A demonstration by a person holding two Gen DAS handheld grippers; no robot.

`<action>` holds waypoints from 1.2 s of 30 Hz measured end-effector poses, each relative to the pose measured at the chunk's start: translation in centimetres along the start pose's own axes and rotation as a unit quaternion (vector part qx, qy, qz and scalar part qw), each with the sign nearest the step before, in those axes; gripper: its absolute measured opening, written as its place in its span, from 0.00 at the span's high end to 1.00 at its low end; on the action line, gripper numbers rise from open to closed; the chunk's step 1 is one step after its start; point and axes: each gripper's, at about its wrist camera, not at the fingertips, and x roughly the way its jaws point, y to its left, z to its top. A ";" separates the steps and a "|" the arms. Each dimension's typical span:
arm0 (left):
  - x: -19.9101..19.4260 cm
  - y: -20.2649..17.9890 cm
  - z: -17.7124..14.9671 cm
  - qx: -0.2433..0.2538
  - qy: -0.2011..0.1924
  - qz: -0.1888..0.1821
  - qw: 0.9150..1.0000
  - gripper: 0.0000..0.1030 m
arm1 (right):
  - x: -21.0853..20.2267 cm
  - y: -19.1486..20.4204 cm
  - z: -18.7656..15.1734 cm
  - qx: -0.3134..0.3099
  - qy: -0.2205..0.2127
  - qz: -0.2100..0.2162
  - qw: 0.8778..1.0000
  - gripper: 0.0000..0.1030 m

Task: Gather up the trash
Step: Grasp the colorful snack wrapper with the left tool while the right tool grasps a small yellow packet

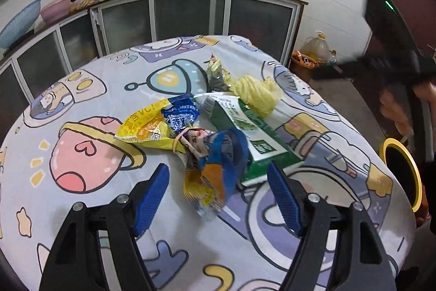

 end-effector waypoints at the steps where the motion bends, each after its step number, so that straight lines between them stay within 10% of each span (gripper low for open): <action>1: 0.3 0.3 0.1 -0.004 0.002 -0.004 1.000 0.31 | 1.4 0.6 1.5 -0.002 0.010 0.005 1.000 0.58; 23: 6.5 2.7 1.6 -0.043 0.045 -0.037 0.997 0.38 | 16.8 0.8 10.5 0.013 0.103 -0.078 0.992 0.51; 31: 7.7 4.4 2.4 -0.076 0.038 -0.052 0.995 0.62 | 17.9 0.5 10.3 0.020 0.111 -0.077 0.991 0.93; 36: 6.7 5.2 2.3 -0.093 0.029 -0.055 0.994 0.64 | 16.2 1.1 10.2 0.002 0.091 -0.065 0.994 0.96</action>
